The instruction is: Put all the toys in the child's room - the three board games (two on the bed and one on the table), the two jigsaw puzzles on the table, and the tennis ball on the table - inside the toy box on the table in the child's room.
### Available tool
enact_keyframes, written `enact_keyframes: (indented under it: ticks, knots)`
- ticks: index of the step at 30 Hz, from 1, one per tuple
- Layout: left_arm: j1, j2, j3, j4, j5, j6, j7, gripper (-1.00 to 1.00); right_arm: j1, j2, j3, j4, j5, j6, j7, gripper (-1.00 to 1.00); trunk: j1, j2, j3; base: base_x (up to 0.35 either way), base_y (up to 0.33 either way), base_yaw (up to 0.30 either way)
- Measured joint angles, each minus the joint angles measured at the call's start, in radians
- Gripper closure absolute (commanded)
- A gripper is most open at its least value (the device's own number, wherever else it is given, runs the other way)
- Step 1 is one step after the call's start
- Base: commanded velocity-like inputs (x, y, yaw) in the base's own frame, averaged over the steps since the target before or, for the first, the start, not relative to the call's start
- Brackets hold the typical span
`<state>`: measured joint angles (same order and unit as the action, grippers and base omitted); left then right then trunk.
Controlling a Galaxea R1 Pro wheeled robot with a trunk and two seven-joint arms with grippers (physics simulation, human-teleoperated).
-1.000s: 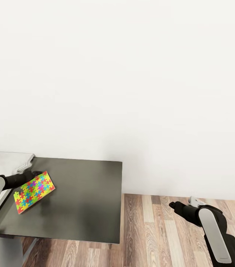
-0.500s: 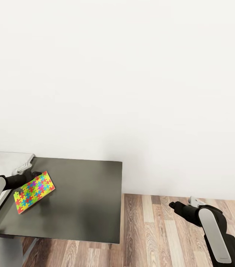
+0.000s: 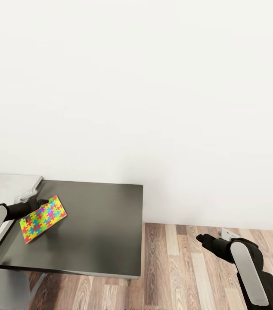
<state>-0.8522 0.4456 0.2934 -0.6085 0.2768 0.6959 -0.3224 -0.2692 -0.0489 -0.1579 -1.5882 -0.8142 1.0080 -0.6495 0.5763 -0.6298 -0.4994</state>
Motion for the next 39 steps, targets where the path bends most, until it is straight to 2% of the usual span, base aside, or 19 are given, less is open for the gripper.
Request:
enact_keyframes:
  ticks: [11,24,39]
  knots:
    - [0.000,0.002,-0.001,0.000,0.000,0.000,0.001,-1.00,0.000,-0.001,0.000,0.000,-0.001,0.000,0.000,-1.00,0.000,0.000,0.000,-0.010,0.005,0.000]
    - [0.000,0.000,0.000,0.000,0.001,-0.001,0.052,-1.00,0.000,0.000,0.000,0.001,0.001,0.000,0.000,-1.00,0.000,0.000,0.000,0.000,0.067,0.000]
    - [0.000,-0.002,0.000,0.000,0.001,-0.002,0.057,-1.00,0.000,0.001,0.000,0.002,0.001,0.000,0.000,-1.00,0.000,0.000,-0.001,0.000,0.006,0.000]
